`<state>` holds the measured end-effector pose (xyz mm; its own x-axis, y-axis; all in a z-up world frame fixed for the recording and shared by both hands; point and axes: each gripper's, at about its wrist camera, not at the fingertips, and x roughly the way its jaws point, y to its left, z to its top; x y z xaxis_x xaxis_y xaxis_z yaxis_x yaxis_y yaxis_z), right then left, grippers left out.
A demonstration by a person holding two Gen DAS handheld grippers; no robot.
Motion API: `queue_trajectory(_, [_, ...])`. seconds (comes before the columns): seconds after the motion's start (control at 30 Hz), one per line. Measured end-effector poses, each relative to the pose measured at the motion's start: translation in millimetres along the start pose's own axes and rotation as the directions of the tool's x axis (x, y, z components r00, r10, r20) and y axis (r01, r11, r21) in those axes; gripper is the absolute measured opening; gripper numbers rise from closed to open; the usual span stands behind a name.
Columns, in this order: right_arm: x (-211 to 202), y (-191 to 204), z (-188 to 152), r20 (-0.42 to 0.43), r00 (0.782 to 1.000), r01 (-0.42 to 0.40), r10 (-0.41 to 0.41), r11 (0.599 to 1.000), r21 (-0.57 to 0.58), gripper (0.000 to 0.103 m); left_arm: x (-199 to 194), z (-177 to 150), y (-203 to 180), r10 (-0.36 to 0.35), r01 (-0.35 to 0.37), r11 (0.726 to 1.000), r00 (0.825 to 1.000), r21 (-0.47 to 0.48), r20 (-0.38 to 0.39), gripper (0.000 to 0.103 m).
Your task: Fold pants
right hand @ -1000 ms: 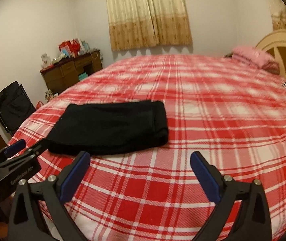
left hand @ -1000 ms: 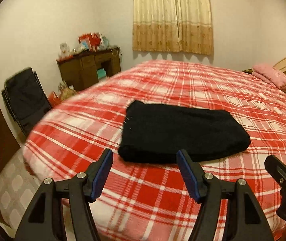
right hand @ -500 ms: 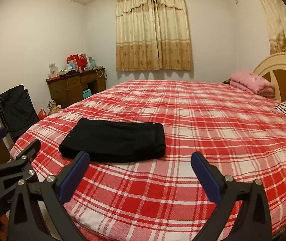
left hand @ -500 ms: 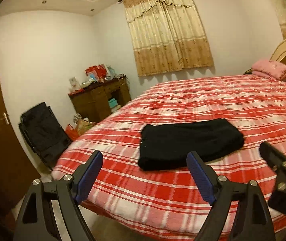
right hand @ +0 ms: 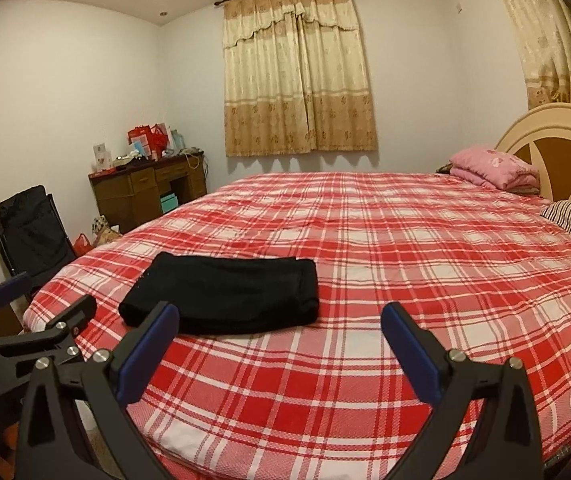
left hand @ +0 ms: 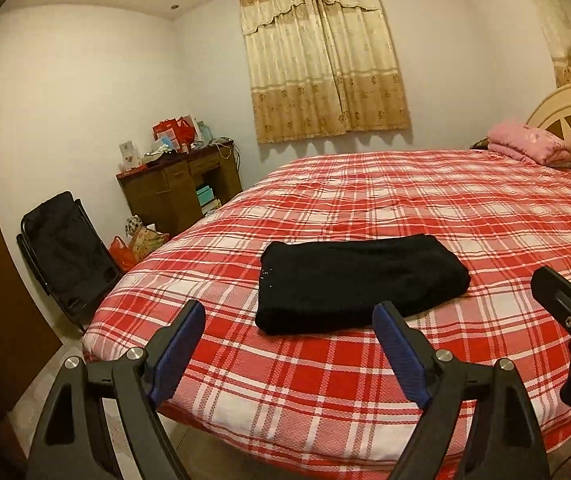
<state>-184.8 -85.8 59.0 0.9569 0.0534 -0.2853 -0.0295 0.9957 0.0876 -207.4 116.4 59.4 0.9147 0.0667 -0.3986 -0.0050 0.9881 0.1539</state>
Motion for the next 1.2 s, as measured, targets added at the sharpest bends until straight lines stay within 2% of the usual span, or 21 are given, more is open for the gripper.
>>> queue_trajectory(0.3, [-6,9,0,0.027,1.000,-0.011,0.011,1.000,-0.020,0.103,-4,4,4,-0.053,0.053,0.999,0.999,-0.012,0.005,0.087])
queue_trajectory(1.2, [-10,5,2,0.030,0.999,-0.015,0.015,1.000,-0.011,0.103,-8,4,-2,-0.063,0.063,0.998,0.998,-0.021,0.003,0.087])
